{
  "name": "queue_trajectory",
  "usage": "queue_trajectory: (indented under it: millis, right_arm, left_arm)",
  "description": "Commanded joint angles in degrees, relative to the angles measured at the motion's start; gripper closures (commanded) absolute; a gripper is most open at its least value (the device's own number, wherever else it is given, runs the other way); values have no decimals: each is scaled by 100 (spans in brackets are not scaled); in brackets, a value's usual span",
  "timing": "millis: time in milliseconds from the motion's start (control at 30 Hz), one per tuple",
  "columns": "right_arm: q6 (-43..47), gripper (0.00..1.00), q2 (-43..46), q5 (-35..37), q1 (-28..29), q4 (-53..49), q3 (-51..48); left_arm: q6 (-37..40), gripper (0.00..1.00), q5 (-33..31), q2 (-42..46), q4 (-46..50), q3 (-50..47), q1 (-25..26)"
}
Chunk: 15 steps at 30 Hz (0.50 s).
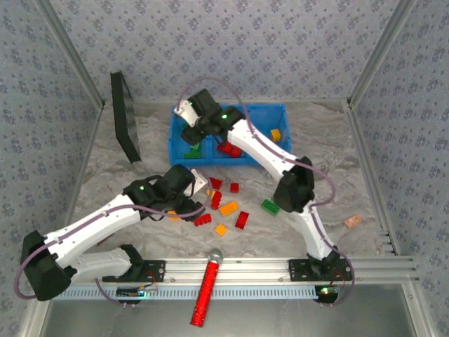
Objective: Sort the legos into containers by color
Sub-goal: Pick up the lego from the middle-left of the table.
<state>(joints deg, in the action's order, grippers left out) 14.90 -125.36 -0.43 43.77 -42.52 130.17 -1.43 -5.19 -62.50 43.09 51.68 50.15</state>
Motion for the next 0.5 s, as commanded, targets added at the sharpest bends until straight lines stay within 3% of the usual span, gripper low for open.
queue_trajectory:
  millis: [0,467]
  right_arm:
    - [-358,35,756,-14,-139,160,-707]
    - [-1969,33,2759,383,-706,383,-3452]
  left_arm:
    - [589,26,200,-80,-510,-216,66]
    - [926,42,556,-1093,-671,-439,434]
